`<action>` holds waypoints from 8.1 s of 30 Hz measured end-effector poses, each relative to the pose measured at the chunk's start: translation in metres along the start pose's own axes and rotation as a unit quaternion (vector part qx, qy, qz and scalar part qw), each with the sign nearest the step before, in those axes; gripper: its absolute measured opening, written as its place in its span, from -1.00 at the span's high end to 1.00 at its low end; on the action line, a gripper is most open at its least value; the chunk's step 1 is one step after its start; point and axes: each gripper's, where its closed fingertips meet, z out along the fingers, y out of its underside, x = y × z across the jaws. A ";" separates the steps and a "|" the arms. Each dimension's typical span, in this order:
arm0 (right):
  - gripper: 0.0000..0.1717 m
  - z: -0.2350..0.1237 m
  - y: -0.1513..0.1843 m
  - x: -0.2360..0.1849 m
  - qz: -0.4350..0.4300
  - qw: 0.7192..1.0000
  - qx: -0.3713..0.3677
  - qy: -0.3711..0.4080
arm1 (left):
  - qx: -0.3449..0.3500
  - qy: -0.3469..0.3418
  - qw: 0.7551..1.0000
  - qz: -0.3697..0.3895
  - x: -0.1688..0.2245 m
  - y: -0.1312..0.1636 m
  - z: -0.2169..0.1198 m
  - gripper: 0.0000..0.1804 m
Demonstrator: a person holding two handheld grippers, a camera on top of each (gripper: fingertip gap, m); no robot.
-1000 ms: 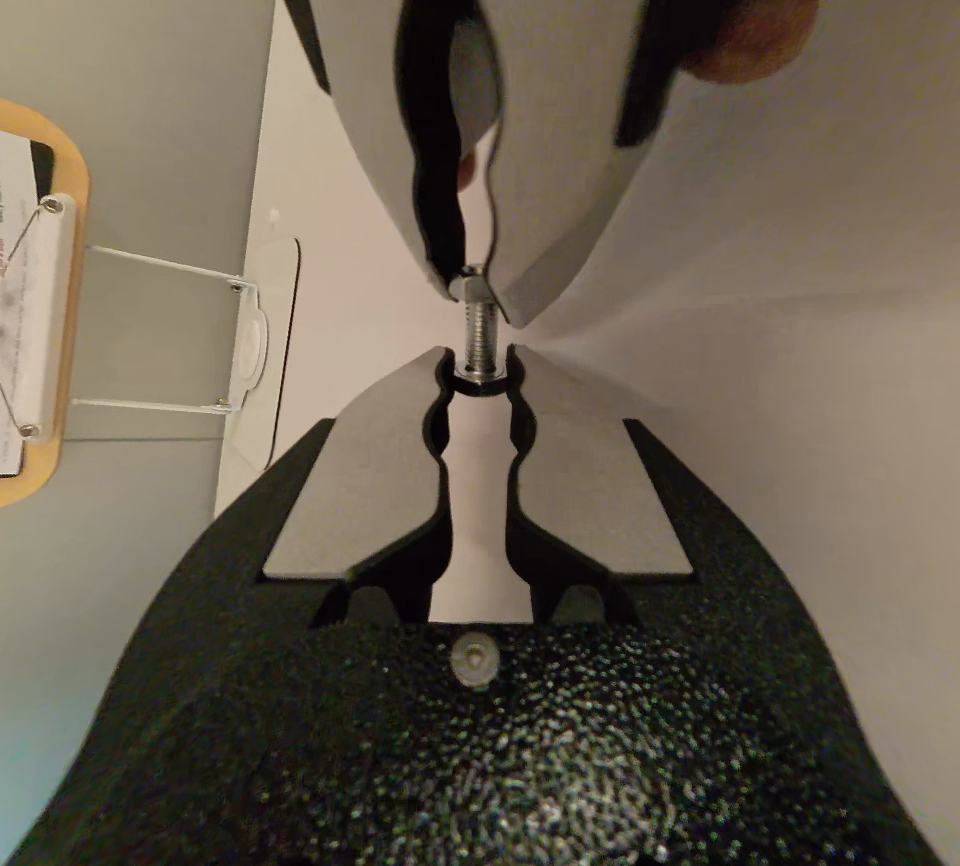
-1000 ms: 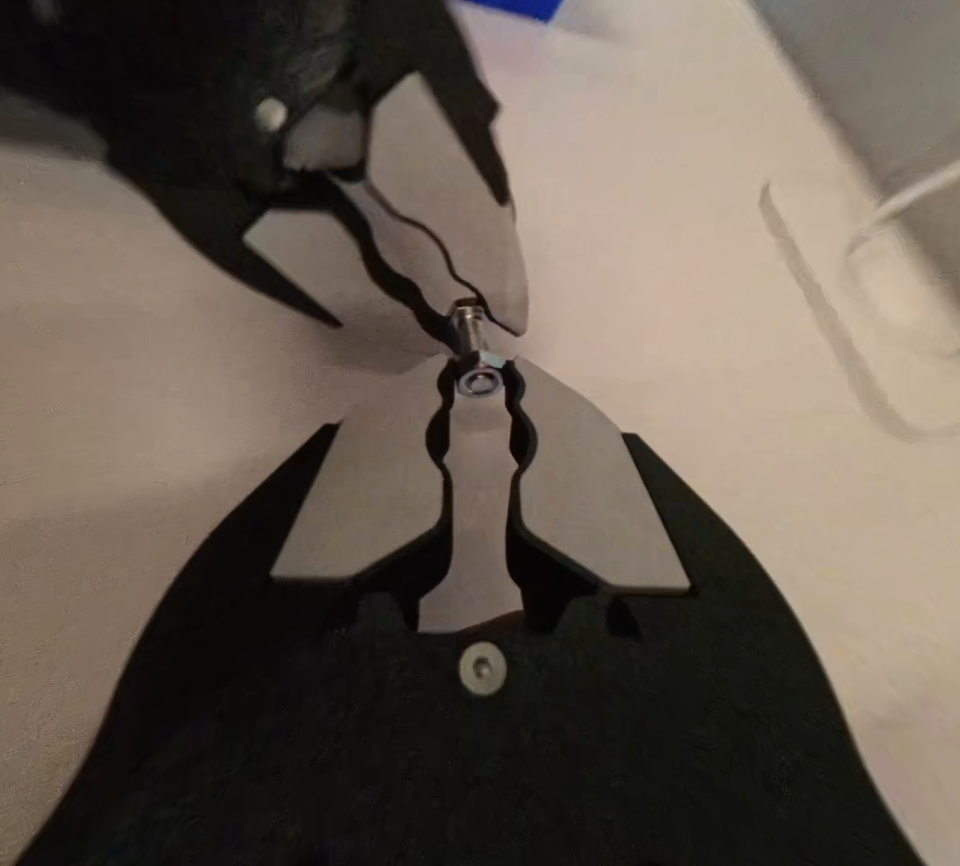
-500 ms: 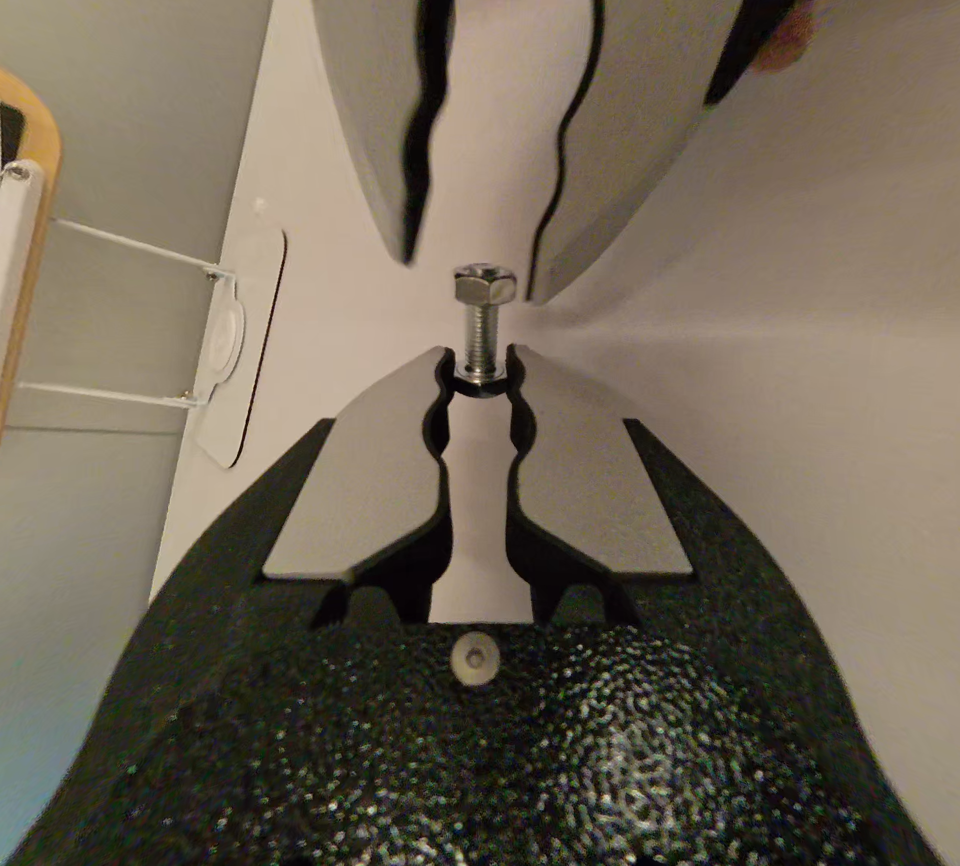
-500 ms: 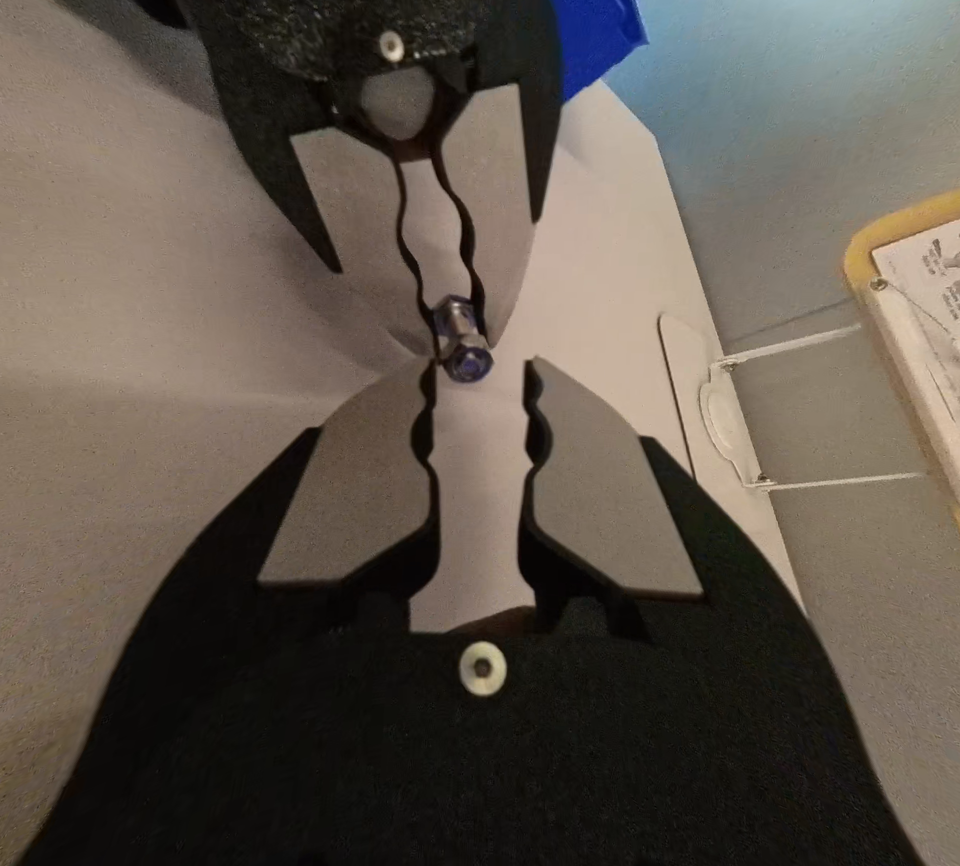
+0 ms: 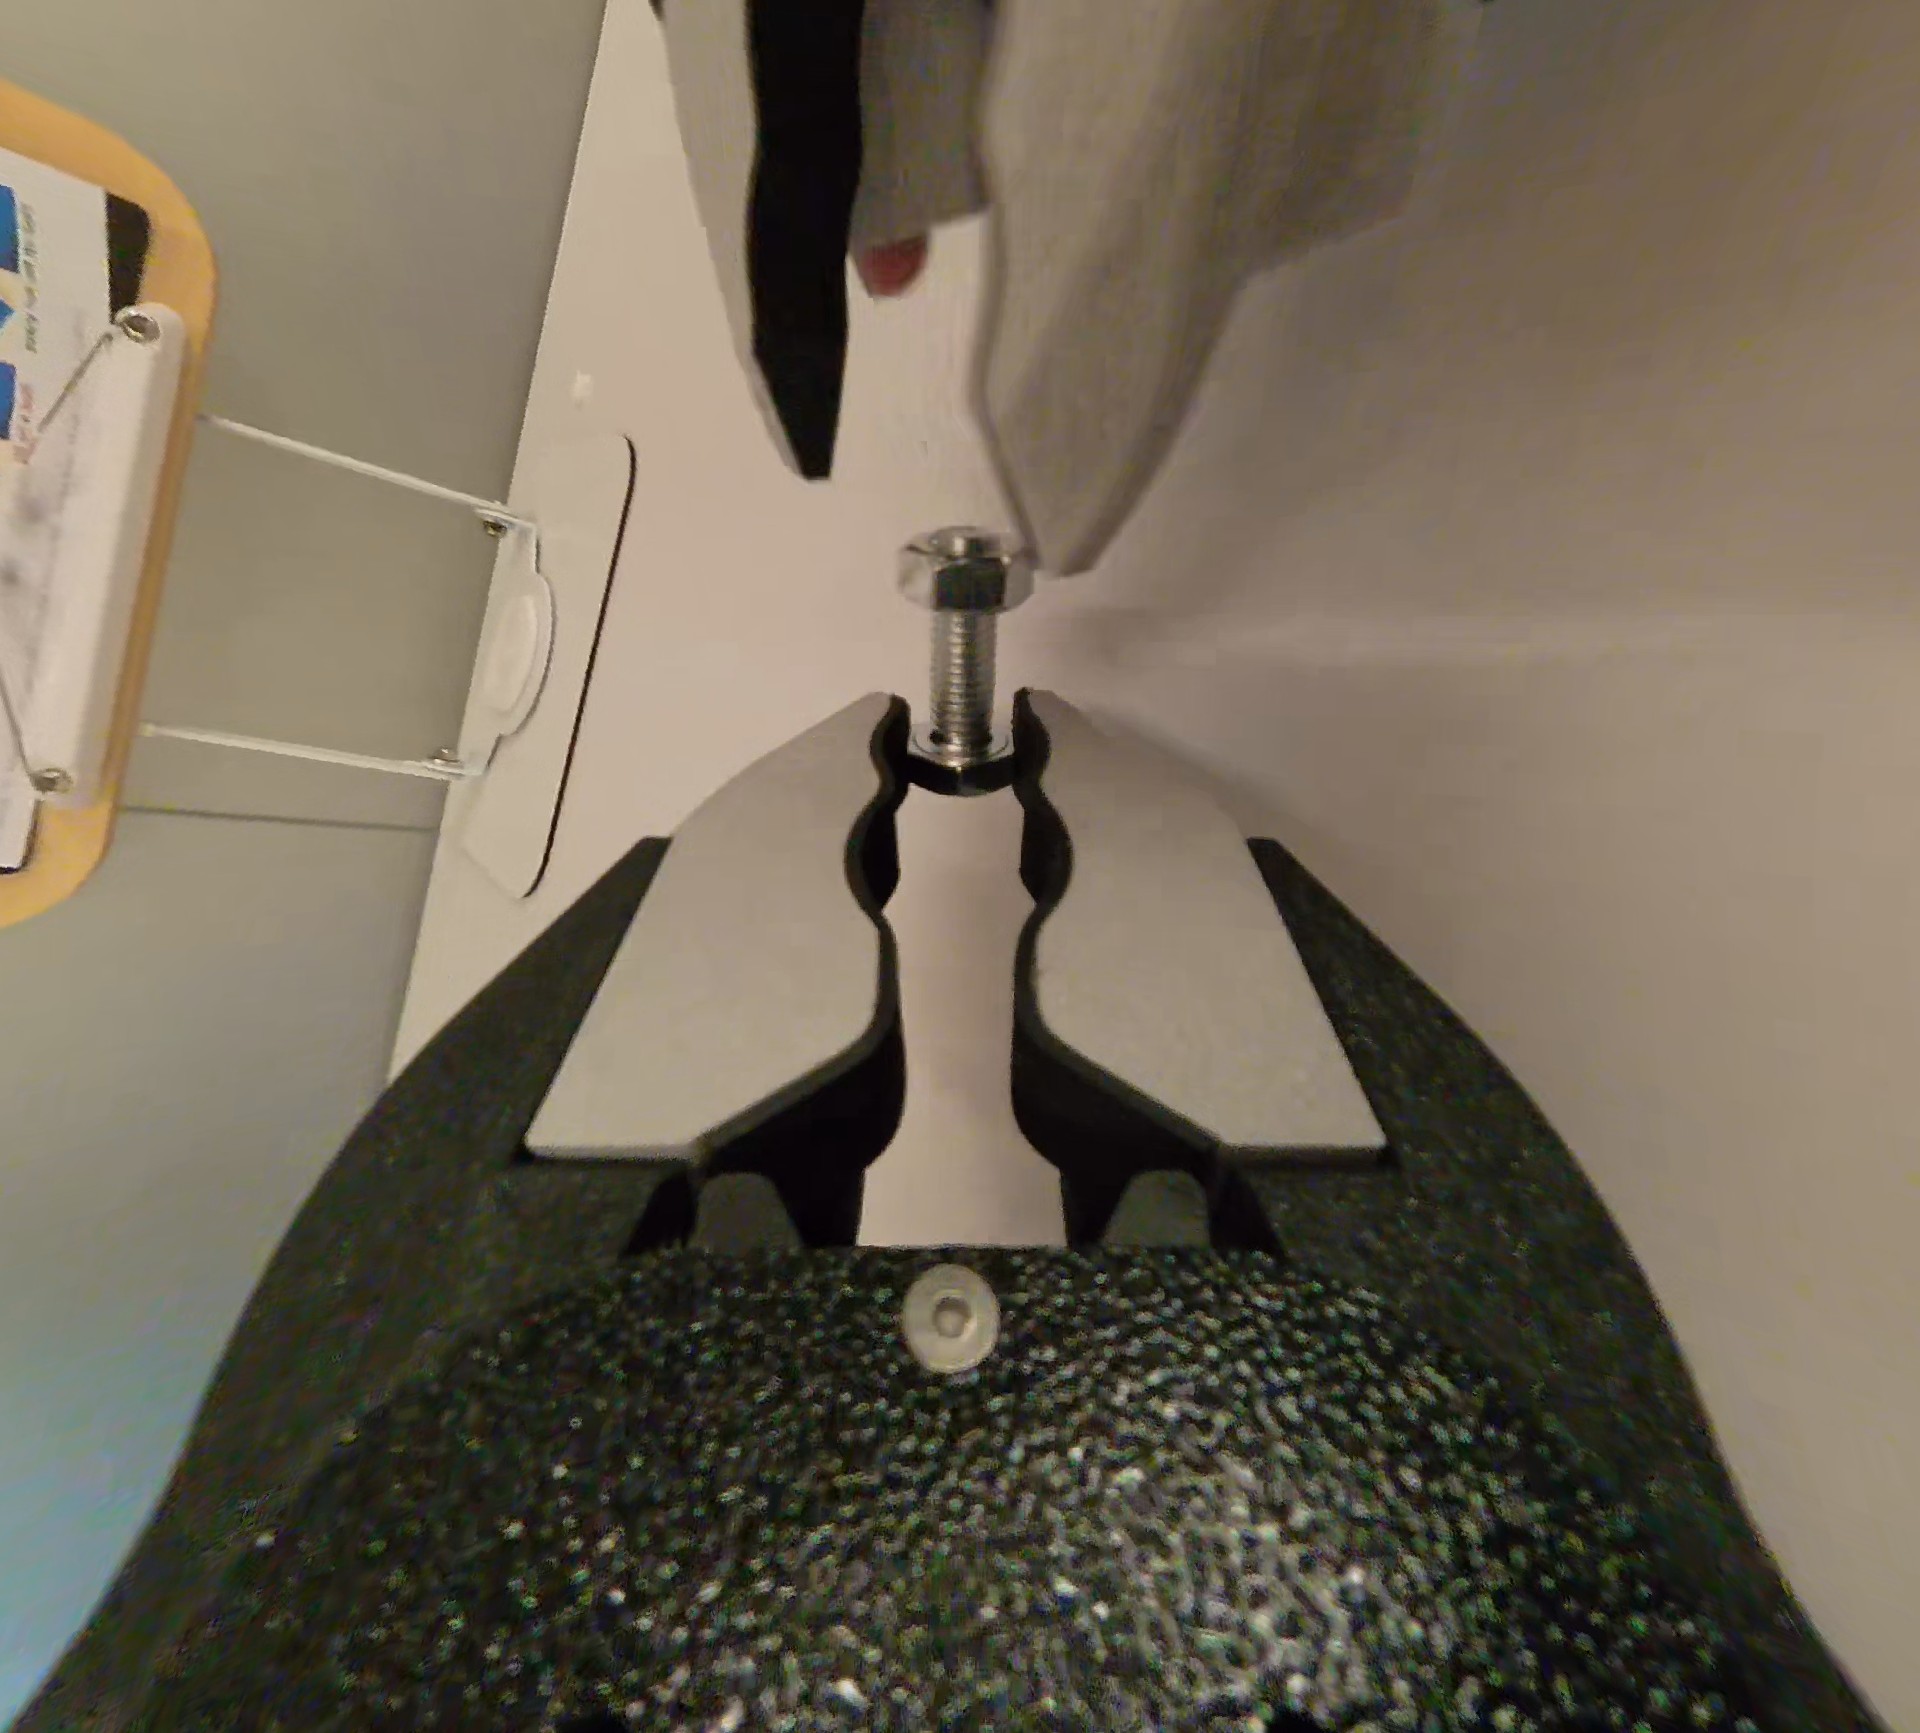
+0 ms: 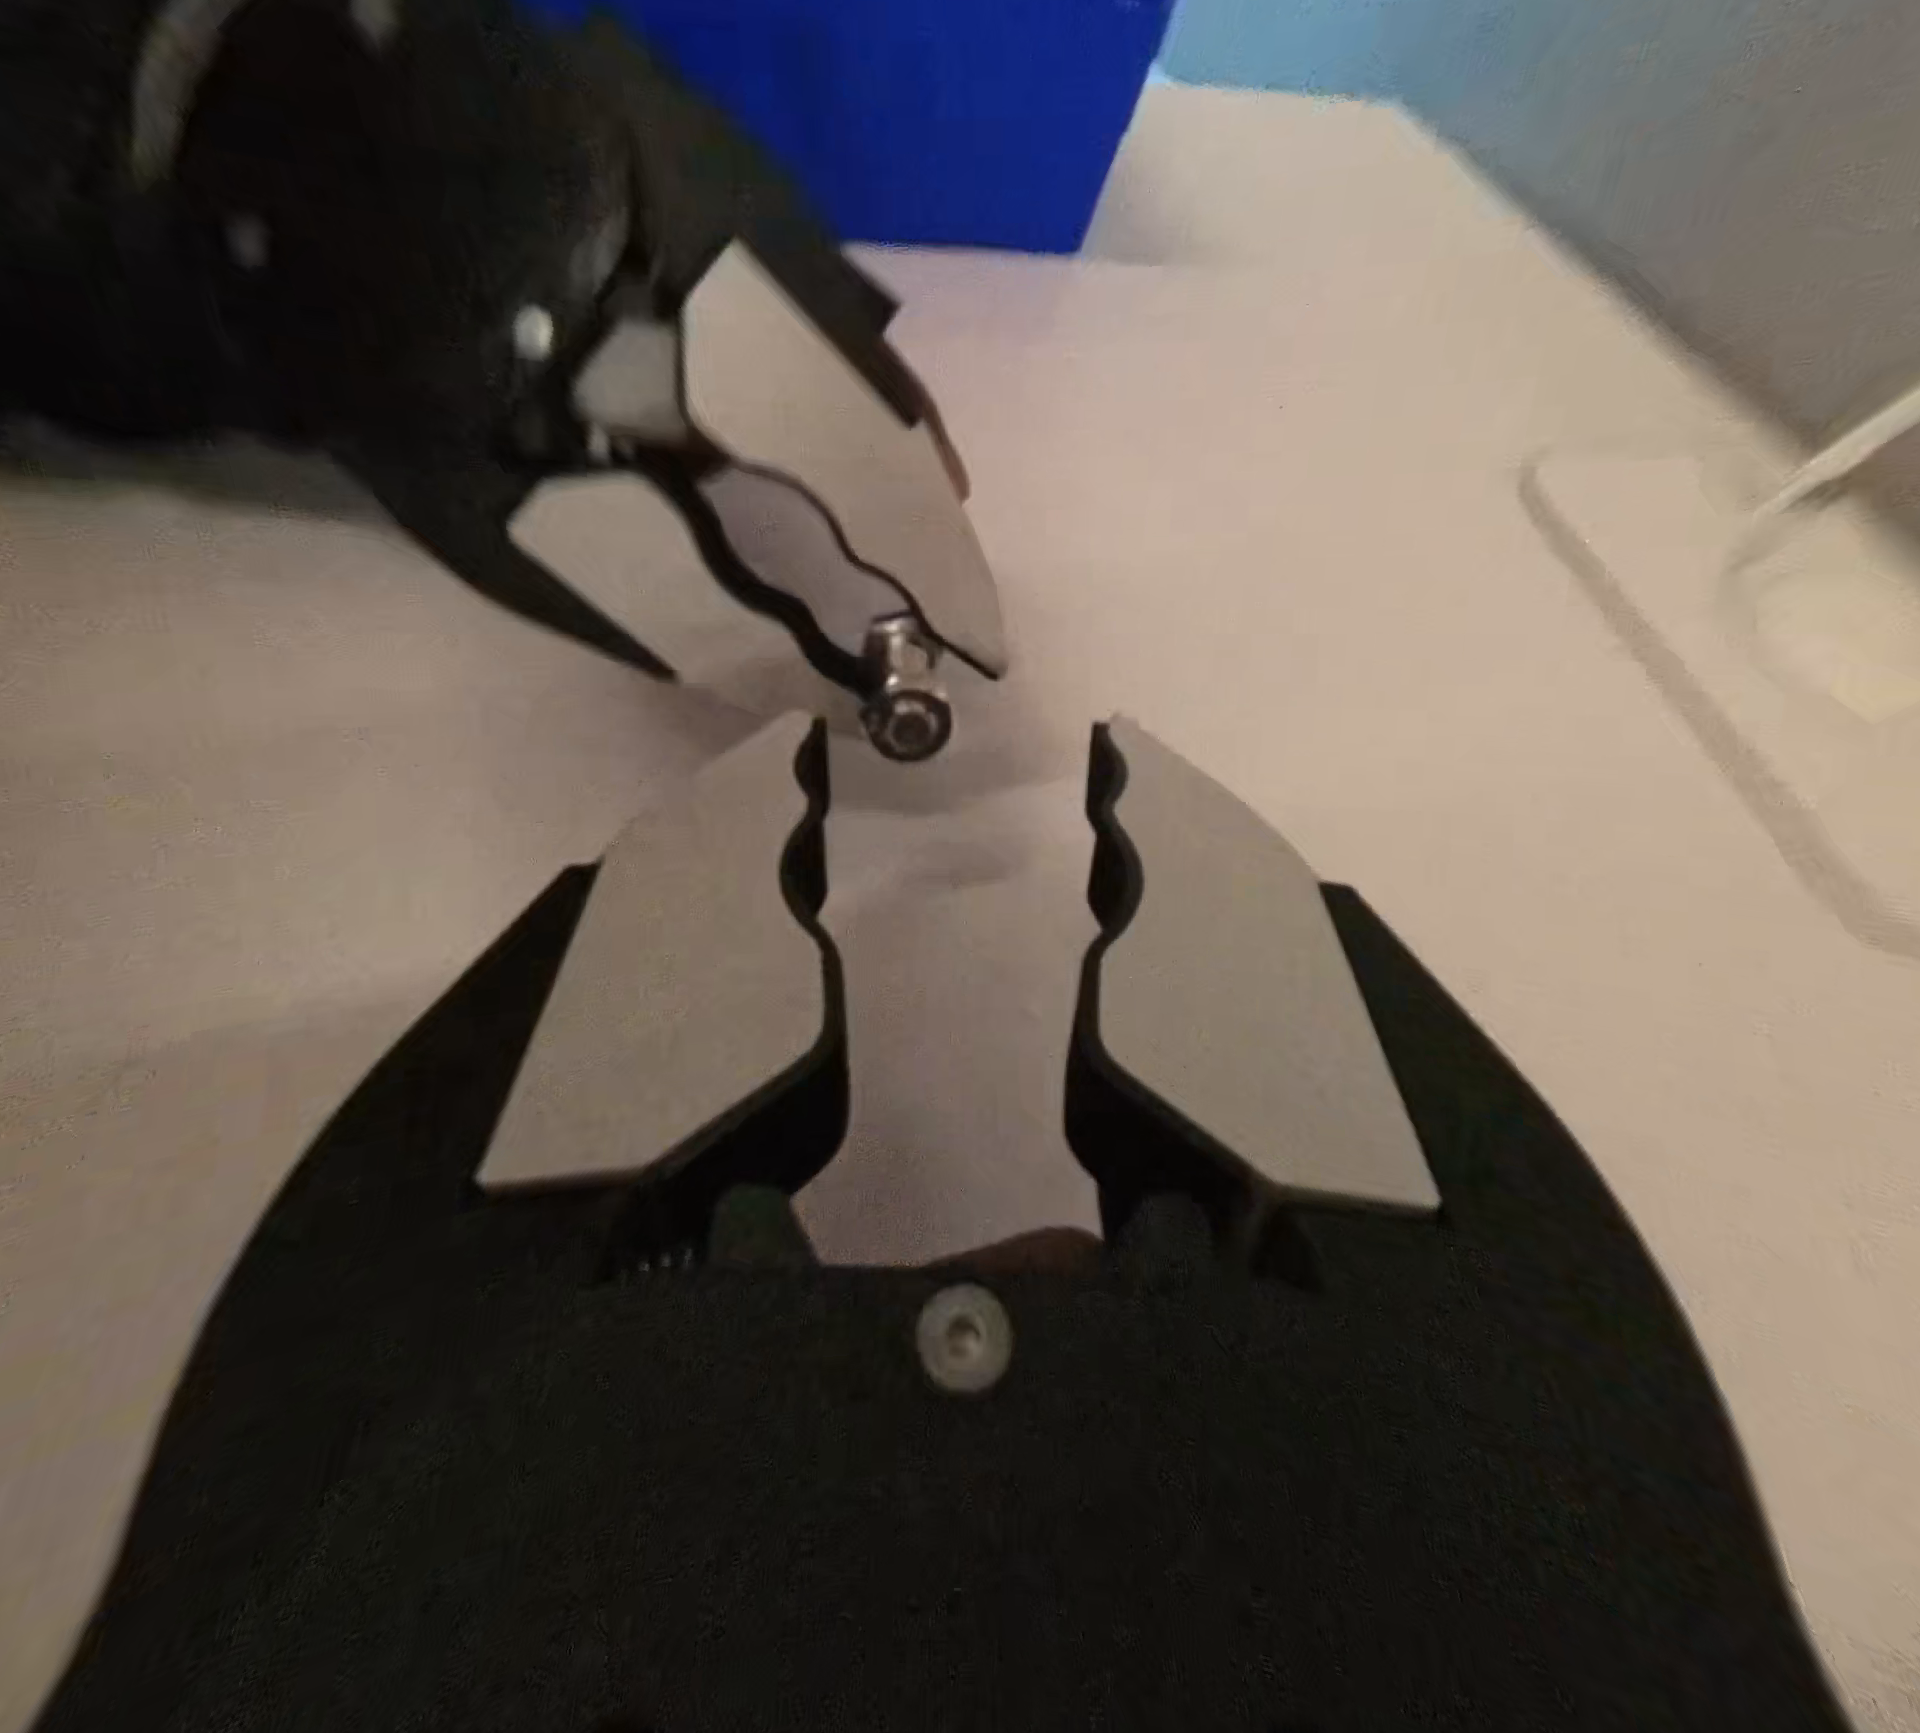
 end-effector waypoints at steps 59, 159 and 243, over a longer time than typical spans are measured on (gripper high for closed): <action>0.41 -0.015 -0.010 -0.016 0.195 0.970 0.010 -0.146 | 0.027 0.002 1.000 0.011 0.002 -0.012 -0.003 0.80; 0.81 -0.023 -0.017 -0.038 0.028 0.993 0.008 -0.112 | 0.117 0.101 0.987 -0.042 0.022 -0.029 -0.015 0.80; 0.80 -0.026 -0.025 -0.042 -0.051 0.993 0.041 -0.099 | 0.153 0.143 0.974 -0.083 0.025 -0.035 -0.028 0.80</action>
